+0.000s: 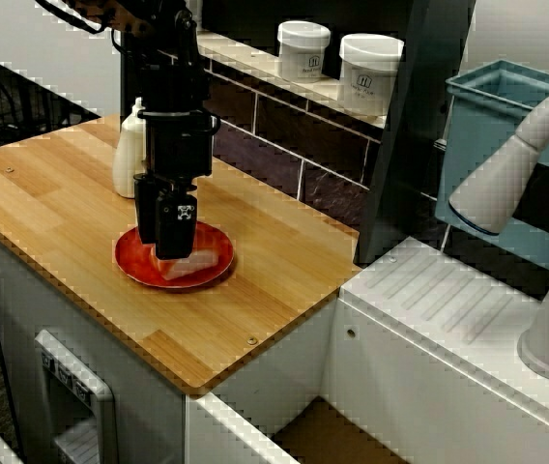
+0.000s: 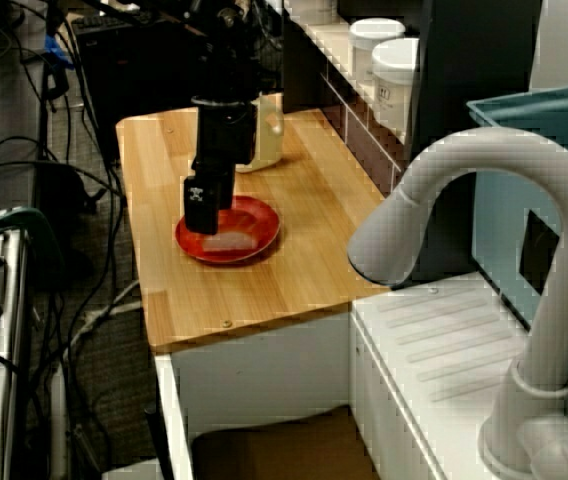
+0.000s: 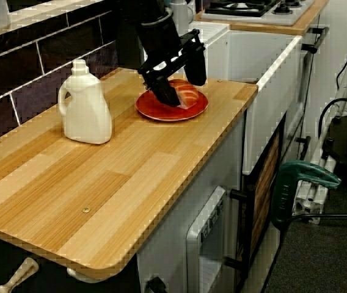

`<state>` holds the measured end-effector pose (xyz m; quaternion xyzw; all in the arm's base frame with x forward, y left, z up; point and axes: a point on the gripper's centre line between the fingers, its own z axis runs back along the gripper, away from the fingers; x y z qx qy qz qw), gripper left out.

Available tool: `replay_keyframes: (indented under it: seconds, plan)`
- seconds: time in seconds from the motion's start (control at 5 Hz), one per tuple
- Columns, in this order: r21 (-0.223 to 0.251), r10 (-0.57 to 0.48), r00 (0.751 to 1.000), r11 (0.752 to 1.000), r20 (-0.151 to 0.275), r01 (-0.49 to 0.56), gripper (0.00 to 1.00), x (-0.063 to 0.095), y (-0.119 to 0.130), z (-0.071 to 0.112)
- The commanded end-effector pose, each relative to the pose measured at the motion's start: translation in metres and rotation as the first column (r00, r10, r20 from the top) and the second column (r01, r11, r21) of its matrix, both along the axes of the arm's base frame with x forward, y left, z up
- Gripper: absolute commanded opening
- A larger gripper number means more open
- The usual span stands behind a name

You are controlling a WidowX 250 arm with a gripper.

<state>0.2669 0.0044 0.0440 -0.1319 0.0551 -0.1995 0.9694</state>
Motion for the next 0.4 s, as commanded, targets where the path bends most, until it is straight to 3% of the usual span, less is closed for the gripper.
replay_keyframes:
  seconds: [0.0,0.2]
  plan:
    - [0.007,0.020,0.996,1.000,0.088,-0.021,1.00,0.001,0.002,0.021]
    - [-0.030,0.031,0.995,0.999,0.092,-0.028,1.00,0.002,0.010,0.036]
